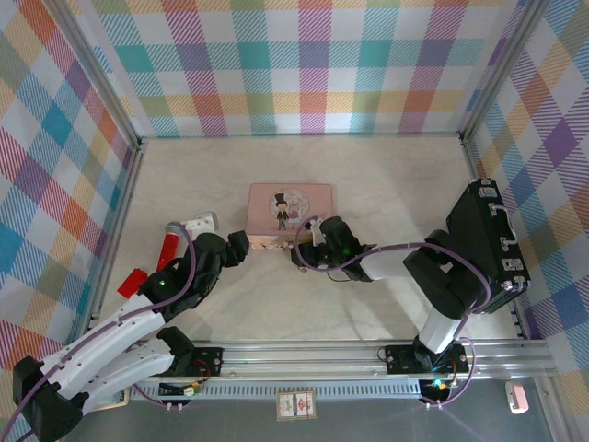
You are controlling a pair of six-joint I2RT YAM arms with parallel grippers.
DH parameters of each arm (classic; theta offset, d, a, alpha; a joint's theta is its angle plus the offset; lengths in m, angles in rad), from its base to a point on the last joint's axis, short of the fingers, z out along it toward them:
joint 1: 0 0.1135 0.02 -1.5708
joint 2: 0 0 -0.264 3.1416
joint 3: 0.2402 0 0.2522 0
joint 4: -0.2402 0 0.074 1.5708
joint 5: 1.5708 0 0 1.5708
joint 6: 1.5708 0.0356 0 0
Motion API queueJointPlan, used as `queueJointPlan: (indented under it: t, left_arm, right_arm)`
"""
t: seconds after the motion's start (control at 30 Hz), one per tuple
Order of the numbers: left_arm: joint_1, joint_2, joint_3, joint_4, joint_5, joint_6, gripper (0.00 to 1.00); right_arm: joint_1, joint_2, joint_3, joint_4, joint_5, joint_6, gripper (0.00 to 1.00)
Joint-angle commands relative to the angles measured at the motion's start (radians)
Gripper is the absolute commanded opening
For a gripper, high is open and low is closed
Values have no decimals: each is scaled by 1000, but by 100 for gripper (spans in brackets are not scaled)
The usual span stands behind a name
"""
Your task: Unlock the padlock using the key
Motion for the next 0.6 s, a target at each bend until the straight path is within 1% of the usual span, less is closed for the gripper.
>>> queueJointPlan:
  t: [0.0, 0.2, 0.33, 0.47, 0.57]
  left_arm:
    - [14, -25, -23, -30, -31, 1, 77]
    - [14, 0, -15, -39, -32, -9, 79]
    - [14, 39, -13, -19, -11, -25, 80]
    - [15, 77, 0, -19, -8, -38, 80]
    - [15, 75, 1, 2, 16, -43, 83]
  right_arm:
    - [-11, 19, 22, -6, -5, -16, 38]
    - [-24, 28, 22, 5, -47, -4, 31]
    - [-24, 35, 21, 24, -67, 8, 26]
    - [-25, 61, 30, 33, -85, 33, 25]
    - [-26, 79, 35, 45, -107, 50, 25]
